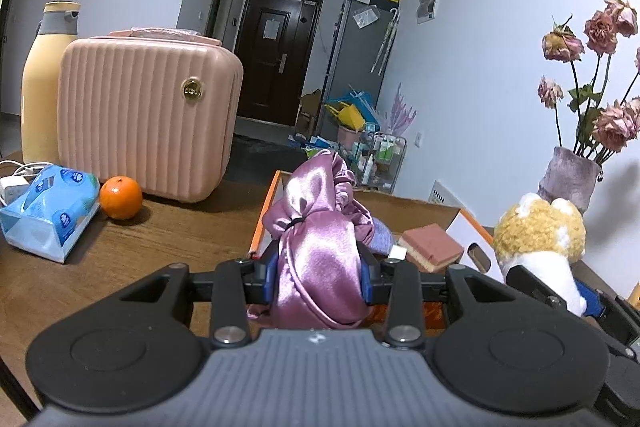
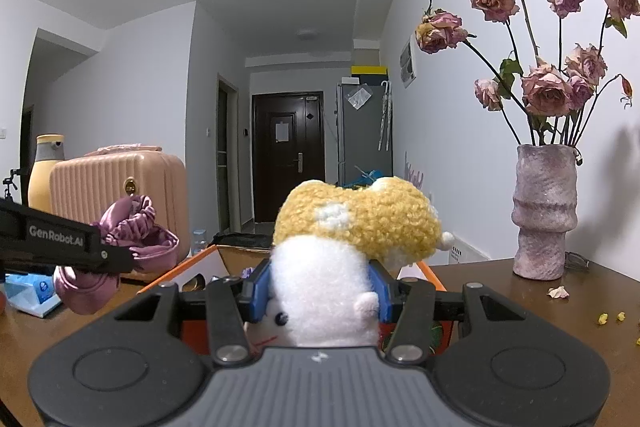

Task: Organize soft objects
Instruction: 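Carry the scrunchie and plush hamster in both tools over the cardboard box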

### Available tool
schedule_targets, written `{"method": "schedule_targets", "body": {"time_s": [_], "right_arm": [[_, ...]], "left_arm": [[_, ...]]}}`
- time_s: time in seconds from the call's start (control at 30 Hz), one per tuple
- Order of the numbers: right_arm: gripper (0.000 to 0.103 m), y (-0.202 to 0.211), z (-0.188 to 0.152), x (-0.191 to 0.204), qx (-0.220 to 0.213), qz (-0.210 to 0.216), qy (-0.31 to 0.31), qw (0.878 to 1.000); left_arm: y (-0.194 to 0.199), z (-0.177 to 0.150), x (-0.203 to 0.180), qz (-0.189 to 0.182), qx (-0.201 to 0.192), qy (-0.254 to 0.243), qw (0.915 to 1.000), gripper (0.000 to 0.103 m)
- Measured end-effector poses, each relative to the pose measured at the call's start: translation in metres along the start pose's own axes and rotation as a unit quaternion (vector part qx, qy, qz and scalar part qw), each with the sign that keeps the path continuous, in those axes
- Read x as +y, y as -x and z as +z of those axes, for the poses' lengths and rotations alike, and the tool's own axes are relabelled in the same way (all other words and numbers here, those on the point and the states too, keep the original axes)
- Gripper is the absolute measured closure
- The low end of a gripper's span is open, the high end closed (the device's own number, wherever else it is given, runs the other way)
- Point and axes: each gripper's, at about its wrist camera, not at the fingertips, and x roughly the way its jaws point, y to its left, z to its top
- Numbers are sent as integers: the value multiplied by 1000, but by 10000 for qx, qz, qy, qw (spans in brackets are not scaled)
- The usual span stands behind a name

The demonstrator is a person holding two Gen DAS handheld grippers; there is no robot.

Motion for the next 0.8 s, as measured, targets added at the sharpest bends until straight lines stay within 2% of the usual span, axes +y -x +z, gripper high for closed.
{"method": "schedule_targets", "body": {"time_s": [0.8], "right_arm": [[54,-58,11,-1,97,32,-167,9998]], "left_arm": [[-48,15,-14,-60,-82,-49,9999,65]]}}
